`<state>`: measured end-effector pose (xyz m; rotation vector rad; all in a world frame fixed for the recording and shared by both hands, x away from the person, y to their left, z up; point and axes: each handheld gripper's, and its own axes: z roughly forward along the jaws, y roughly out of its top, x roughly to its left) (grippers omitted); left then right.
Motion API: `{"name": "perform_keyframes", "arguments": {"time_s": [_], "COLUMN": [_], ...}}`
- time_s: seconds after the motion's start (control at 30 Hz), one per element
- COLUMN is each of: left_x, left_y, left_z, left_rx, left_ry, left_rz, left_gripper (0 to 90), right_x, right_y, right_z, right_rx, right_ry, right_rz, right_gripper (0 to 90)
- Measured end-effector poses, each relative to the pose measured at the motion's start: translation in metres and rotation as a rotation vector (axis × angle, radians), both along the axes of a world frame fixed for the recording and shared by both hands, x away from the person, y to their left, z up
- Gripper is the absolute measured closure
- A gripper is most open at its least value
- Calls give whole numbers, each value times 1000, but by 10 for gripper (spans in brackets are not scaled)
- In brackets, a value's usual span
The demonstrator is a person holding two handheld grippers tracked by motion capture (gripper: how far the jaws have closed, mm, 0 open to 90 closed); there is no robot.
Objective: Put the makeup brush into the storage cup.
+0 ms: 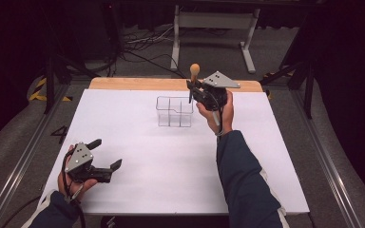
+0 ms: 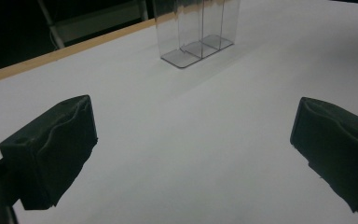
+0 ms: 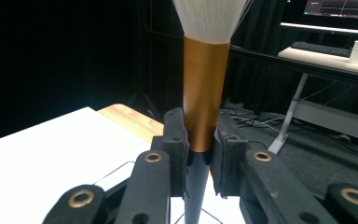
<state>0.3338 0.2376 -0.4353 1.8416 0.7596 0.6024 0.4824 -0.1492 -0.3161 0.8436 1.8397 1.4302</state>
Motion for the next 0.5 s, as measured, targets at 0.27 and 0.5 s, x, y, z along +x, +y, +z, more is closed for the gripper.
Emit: {"name": "perform_keyframes", "arguments": {"time_s": [0.27,0.5], "left_x": [-1,-1], "left_y": [0,1], "left_z": [0,0], "left_rx": [4,4], "left_ry": [-9,-9], "left_rz": [0,-1], "left_gripper": [14,14], "right_x": [10,17], "right_y": [3,4], "right_z": [-5,-11], "right_rx": [-9,-13], "right_ry": [11,24], "right_rz": [-19,-31], "right_gripper": [781,781]}}
